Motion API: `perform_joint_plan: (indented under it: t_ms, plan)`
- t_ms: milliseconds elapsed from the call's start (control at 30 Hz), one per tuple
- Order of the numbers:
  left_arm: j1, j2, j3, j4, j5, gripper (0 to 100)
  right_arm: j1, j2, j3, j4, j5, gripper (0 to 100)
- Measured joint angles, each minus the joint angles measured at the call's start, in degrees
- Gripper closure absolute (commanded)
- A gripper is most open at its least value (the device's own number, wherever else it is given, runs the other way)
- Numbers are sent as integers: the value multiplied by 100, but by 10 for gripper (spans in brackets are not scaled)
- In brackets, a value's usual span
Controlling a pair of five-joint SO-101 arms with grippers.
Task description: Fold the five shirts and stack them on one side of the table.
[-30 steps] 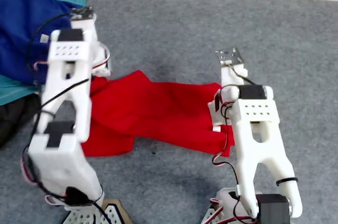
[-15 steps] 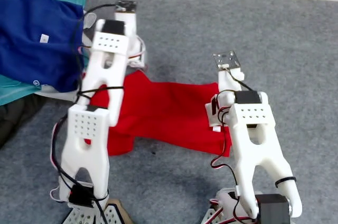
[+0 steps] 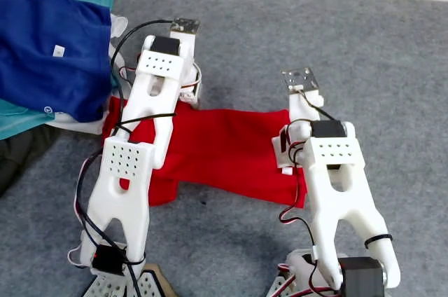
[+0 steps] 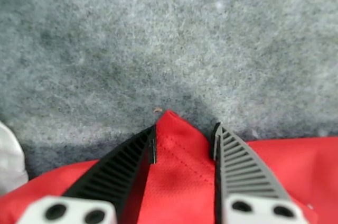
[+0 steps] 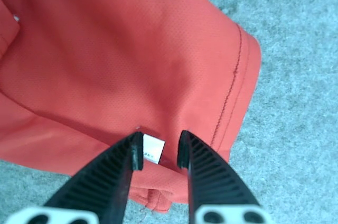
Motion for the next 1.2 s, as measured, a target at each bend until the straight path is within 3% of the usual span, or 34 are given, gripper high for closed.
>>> perform_joint_plan:
  t_ms: [200, 533, 733, 933, 1200]
  plan:
    - [0, 0, 0, 26, 0, 998, 0, 0, 53, -105, -9, 882]
    - [9, 0, -53, 53, 0, 994, 0, 0, 308, -431, -18, 882]
    - [9, 9, -826, 88, 281, 994, 0, 0, 308, -431, -18, 882]
    - [-70, 0, -1864, 738, 448, 994, 0, 0, 308, -431, -18, 882]
    - [-475, -659, -1635, 853, 492, 995, 0, 0, 308, -431, -18, 882]
